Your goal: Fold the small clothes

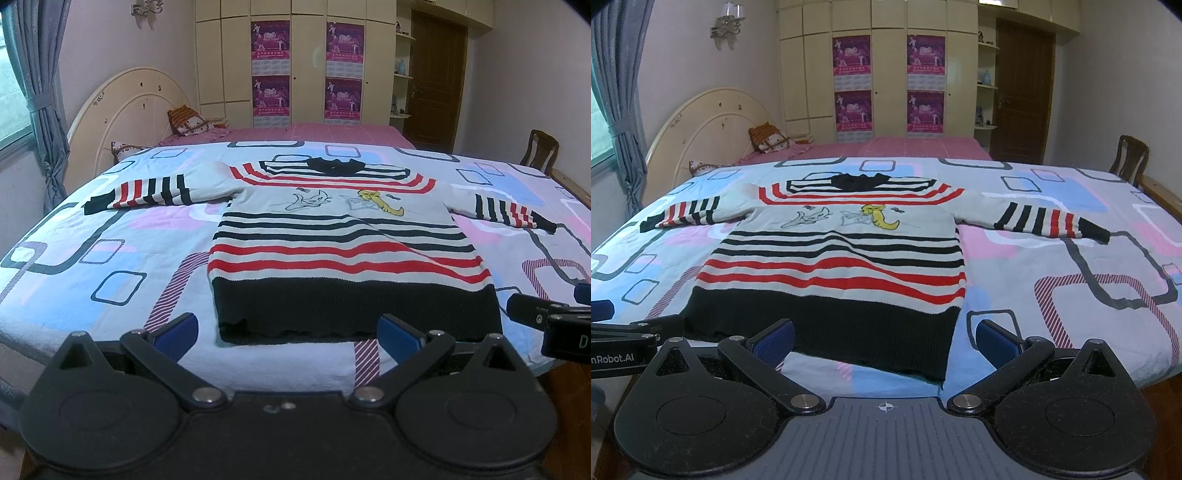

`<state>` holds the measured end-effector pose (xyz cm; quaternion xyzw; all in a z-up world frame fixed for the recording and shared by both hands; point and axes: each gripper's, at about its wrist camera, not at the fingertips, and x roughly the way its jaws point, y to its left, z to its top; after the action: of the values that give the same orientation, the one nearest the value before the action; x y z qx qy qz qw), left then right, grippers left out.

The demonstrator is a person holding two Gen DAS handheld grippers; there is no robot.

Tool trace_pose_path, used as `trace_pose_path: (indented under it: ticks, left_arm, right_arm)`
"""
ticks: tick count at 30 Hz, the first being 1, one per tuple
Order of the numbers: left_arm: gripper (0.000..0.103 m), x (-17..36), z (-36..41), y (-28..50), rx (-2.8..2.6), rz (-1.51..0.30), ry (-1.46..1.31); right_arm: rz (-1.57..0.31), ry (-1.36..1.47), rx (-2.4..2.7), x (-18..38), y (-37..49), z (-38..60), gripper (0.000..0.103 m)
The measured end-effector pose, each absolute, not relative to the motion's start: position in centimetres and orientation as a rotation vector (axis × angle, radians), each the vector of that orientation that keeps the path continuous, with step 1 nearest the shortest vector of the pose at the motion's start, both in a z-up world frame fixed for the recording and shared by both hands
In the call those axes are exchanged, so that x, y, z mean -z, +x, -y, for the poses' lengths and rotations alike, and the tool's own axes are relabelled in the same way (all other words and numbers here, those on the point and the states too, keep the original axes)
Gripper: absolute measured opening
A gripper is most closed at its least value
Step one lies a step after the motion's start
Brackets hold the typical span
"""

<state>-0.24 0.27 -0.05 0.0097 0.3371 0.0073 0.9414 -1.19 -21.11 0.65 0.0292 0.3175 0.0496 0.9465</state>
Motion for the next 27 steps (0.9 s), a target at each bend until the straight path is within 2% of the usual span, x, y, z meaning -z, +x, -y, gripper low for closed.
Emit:
trace_pose_path:
  ticks: [27]
  left_arm:
    - [0.103, 0.06, 0.12, -0.13, -0.016, -0.691, 0.026]
  right_arm:
    - [-0.649, 0.061, -0.101, -0.60, -0.80, 21.77, 0.103]
